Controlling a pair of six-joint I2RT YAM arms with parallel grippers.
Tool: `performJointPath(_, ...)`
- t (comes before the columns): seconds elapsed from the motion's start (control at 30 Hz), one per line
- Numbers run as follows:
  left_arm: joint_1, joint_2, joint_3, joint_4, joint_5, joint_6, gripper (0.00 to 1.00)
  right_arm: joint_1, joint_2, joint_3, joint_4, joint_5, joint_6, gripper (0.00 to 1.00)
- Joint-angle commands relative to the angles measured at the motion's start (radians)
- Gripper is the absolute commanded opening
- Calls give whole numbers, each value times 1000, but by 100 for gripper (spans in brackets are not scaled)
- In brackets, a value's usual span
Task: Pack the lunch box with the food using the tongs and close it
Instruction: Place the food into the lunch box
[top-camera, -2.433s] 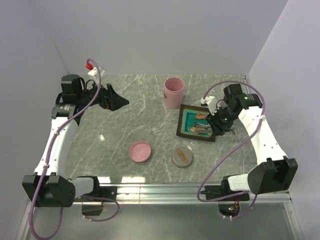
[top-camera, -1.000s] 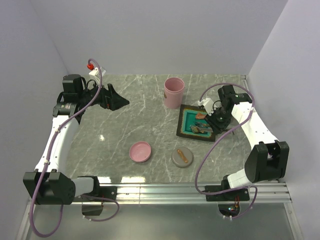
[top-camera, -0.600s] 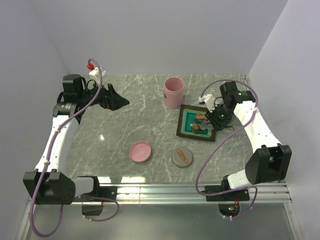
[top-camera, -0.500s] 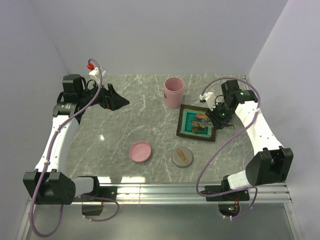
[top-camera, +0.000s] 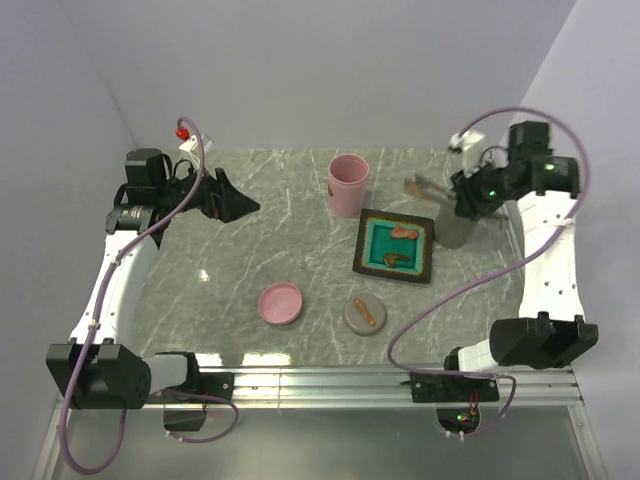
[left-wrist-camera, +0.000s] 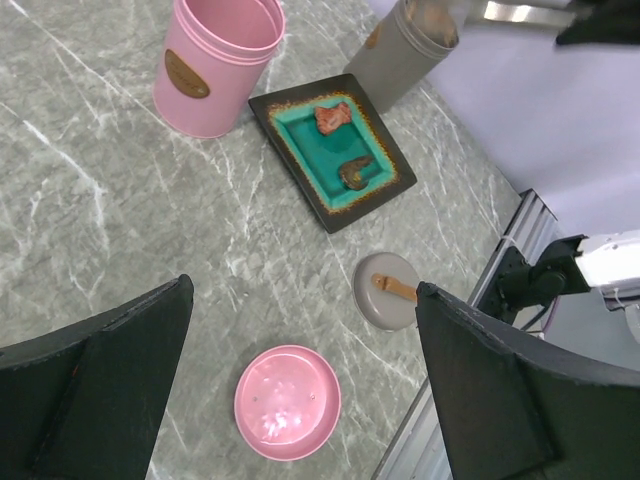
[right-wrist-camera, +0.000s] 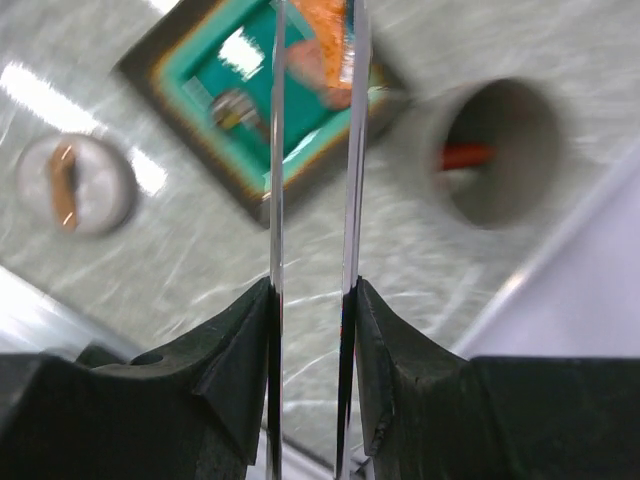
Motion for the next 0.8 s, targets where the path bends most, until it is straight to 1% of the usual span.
performJointPath(0.0, 4, -14, 25, 23, 48, 7, 100, -111, 45, 158, -111, -92, -21, 33)
performJointPath(0.1, 4, -17, 21, 34, 60, -9, 99, -181, 67, 210, -116, -94, -35, 33)
performJointPath(0.27, 4, -25, 15, 51, 62, -20, 99, -249, 91, 213, -116, -88, -64, 33)
performJointPath(0.57, 4, -23, 7, 52, 62, -26, 99, -335, 104, 109, -67, -60, -107, 33)
performJointPath(0.77, 4, -31, -5, 69, 68, -46, 99, -347, 108, 72, -36, -51, -118, 34)
